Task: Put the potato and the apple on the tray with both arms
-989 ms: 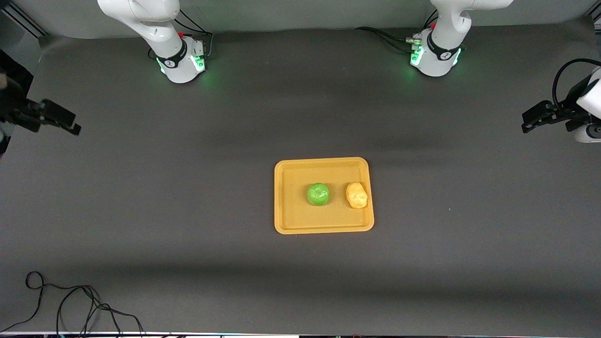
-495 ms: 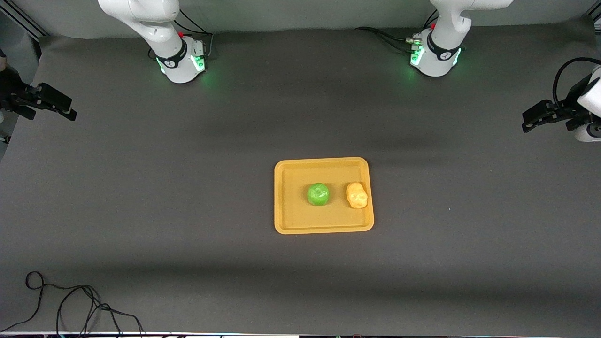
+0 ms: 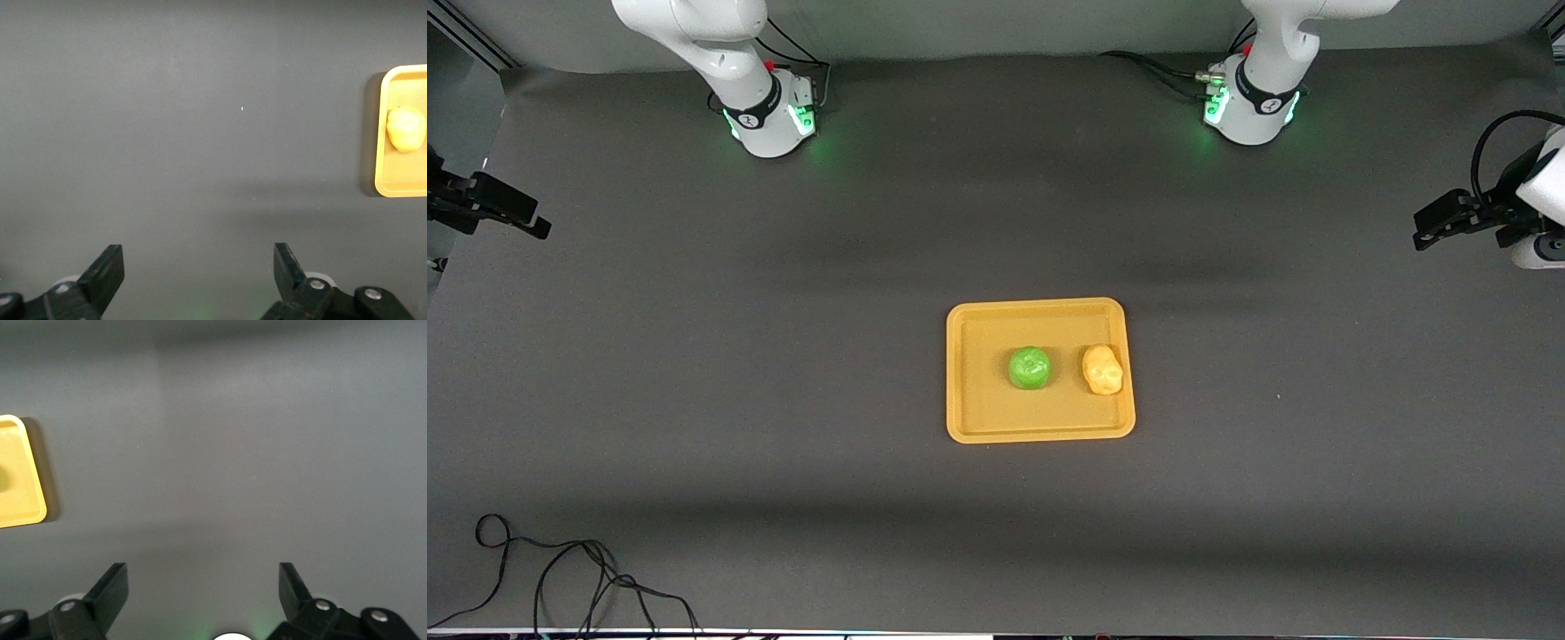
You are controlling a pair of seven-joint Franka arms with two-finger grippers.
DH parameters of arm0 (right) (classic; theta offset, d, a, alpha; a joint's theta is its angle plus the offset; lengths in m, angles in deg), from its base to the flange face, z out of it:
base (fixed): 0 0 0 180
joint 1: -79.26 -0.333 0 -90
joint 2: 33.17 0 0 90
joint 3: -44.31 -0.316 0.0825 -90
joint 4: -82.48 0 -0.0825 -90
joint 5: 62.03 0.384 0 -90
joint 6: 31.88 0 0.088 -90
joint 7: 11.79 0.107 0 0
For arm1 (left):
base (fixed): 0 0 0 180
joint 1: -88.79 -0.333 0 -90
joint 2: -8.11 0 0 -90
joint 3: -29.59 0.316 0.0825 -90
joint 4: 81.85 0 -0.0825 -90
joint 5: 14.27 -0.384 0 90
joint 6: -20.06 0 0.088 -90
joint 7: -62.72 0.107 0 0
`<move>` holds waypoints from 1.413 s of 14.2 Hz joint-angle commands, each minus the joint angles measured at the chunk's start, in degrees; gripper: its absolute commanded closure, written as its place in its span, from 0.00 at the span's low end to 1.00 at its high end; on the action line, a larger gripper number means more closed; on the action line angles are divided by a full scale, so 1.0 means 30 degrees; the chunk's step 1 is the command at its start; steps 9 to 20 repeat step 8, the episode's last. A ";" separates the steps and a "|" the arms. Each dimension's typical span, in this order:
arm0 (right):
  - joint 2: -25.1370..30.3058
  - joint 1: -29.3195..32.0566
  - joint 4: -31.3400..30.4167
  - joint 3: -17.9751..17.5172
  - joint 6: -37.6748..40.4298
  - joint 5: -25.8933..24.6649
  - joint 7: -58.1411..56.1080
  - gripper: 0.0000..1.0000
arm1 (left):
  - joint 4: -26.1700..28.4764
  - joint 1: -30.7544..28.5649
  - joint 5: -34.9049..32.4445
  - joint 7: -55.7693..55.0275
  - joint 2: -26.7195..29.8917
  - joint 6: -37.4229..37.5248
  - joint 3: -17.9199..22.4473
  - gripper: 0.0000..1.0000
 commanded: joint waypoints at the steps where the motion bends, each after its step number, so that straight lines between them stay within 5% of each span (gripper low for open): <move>1: -0.0328 -0.0419 0.0240 0.0233 -0.0417 0.0064 -0.0070 0.00 | 0.0636 0.0083 0.0154 0.0271 0.0585 -0.0246 0.0086 0.00; 20: -0.0946 -0.0830 -0.0314 0.0175 -0.1678 -0.0053 -0.0101 0.00 | 0.0665 0.0199 0.0095 0.0242 0.0614 -0.0159 0.0085 0.00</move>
